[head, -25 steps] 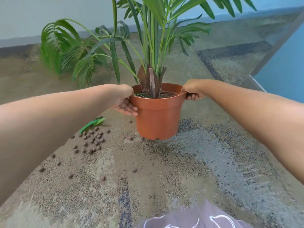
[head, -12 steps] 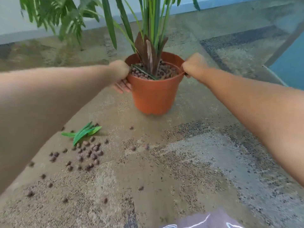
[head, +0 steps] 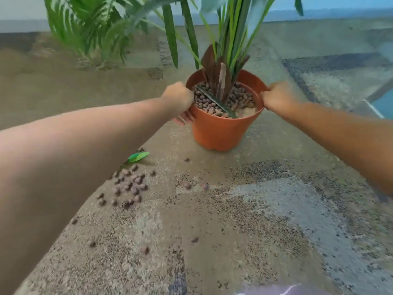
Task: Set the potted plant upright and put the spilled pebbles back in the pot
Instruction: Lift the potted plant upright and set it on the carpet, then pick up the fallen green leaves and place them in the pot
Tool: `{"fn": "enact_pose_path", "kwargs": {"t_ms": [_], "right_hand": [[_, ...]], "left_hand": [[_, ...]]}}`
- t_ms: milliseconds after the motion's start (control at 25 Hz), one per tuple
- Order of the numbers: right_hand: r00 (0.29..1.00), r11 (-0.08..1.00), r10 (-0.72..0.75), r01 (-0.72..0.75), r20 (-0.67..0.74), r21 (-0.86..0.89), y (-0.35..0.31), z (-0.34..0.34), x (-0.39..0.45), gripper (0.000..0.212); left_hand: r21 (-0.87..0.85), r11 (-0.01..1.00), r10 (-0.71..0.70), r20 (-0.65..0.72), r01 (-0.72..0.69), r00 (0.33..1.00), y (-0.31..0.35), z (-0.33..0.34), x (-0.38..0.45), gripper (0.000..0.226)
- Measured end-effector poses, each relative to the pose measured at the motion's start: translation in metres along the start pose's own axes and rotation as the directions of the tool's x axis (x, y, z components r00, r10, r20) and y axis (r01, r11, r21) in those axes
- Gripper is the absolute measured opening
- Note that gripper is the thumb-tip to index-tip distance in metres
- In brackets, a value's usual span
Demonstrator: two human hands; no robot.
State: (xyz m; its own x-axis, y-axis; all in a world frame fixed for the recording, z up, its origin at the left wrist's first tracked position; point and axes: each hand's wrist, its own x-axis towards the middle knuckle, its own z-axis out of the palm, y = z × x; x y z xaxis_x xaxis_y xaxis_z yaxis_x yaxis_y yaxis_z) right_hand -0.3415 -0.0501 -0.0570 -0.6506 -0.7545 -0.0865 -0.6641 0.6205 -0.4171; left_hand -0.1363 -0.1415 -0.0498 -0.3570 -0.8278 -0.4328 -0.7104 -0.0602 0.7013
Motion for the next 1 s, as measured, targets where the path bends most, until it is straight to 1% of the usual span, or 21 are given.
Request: {"fn": "enact_pose_path", "kwargs": {"t_ms": [40,80,120,160,240,360,400,480,560,600,640,680,720,760,800,840,880,920,960,1000], "right_hand": [[1.000,0.996,-0.022,0.020,-0.019,-0.084,-0.002,-0.002,-0.002,0.018],[0.998,0.992,-0.035,0.029,-0.046,-0.124,-0.003,-0.001,-0.003,0.018],[0.997,0.993,-0.029,0.021,-0.066,-0.119,-0.002,0.002,-0.004,0.020],[0.997,0.997,-0.011,0.005,-0.075,-0.072,-0.002,0.006,-0.003,0.020],[0.997,0.995,0.048,-0.042,-0.062,0.092,0.001,0.016,0.000,0.021],[0.995,0.958,0.091,-0.095,0.027,0.270,0.003,0.026,0.006,0.030],[0.995,0.946,0.092,-0.098,0.033,0.308,0.004,0.028,0.004,0.030],[0.995,0.942,0.100,-0.089,-0.020,0.324,0.012,0.029,0.000,0.025],[0.989,0.939,0.132,-0.106,-0.060,0.327,0.020,0.030,-0.008,0.018],[0.987,0.920,0.148,-0.115,-0.059,0.375,0.020,0.031,-0.017,0.020],[0.985,0.893,0.162,-0.118,-0.065,0.434,0.020,0.034,-0.027,0.026],[0.980,0.866,0.177,-0.110,-0.093,0.488,0.019,0.039,-0.036,0.035],[0.974,0.844,0.188,-0.095,-0.125,0.528,0.019,0.044,-0.048,0.042],[0.967,0.836,0.205,-0.093,-0.150,0.540,0.019,0.052,-0.061,0.044],[0.959,0.832,0.241,-0.126,-0.148,0.541,0.020,0.062,-0.076,0.044],[0.952,0.844,0.284,-0.190,-0.117,0.502,0.023,0.073,-0.090,0.045],[0.952,0.881,0.300,-0.253,-0.059,0.400,0.026,0.085,-0.105,0.048],[0.962,0.937,0.272,-0.269,0.016,0.224,0.027,0.096,-0.119,0.052],[0.971,0.974,0.218,-0.223,0.099,0.049,0.026,0.106,-0.130,0.052],[0.978,0.989,0.135,-0.124,0.161,-0.077,0.023,0.113,-0.140,0.049]], "left_hand": [[-0.038,0.999,-0.018,-0.014,0.017,1.000,-0.002,0.001,-0.004,0.037],[-0.082,0.996,-0.045,-0.017,0.044,0.999,-0.004,0.000,-0.009,0.041],[-0.120,0.991,-0.065,-0.013,0.063,0.998,-0.007,0.000,-0.013,0.045],[-0.146,0.987,-0.064,-0.003,0.062,0.998,-0.012,-0.002,-0.018,0.047],[-0.170,0.985,-0.019,0.020,0.022,1.000,-0.023,-0.009,-0.027,0.040],[-0.150,0.989,-0.013,-0.003,0.012,1.000,-0.041,-0.025,-0.042,0.039],[-0.158,0.987,-0.011,0.004,0.011,1.000,-0.045,-0.027,-0.045,0.038],[-0.178,0.984,0.013,0.059,-0.002,0.998,-0.048,-0.024,-0.054,0.037],[-0.179,0.983,0.068,0.123,-0.045,0.990,-0.051,-0.013,-0.060,0.039],[-0.172,0.982,0.104,0.122,-0.082,0.987,-0.053,-0.007,-0.063,0.038],[-0.171,0.977,0.142,0.079,-0.127,0.987,-0.058,-0.001,-0.065,0.036],[-0.165,0.971,0.173,-0.015,-0.173,0.985,-0.065,0.003,-0.069,0.033],[-0.144,0.968,0.187,-0.142,-0.208,0.972,-0.075,0.003,-0.071,0.030],[-0.113,0.968,0.187,-0.261,-0.222,0.947,-0.088,0.001,-0.074,0.028],[-0.081,0.972,0.180,-0.344,-0.220,0.921,-0.103,-0.004,-0.076,0.028],[-0.035,0.979,0.173,-0.389,-0.201,0.905,-0.119,-0.013,-0.076,0.028],[0.042,0.986,0.167,-0.402,-0.164,0.900,-0.136,-0.025,-0.077,0.029],[0.136,0.984,0.157,-0.397,-0.111,0.904,-0.153,-0.040,-0.077,0.033],[0.226,0.972,0.143,-0.378,-0.059,0.914,-0.169,-0.056,-0.077,0.036],[0.303,0.953,0.131,-0.352,-0.020,0.927,-0.182,-0.073,-0.077,0.038]]}}
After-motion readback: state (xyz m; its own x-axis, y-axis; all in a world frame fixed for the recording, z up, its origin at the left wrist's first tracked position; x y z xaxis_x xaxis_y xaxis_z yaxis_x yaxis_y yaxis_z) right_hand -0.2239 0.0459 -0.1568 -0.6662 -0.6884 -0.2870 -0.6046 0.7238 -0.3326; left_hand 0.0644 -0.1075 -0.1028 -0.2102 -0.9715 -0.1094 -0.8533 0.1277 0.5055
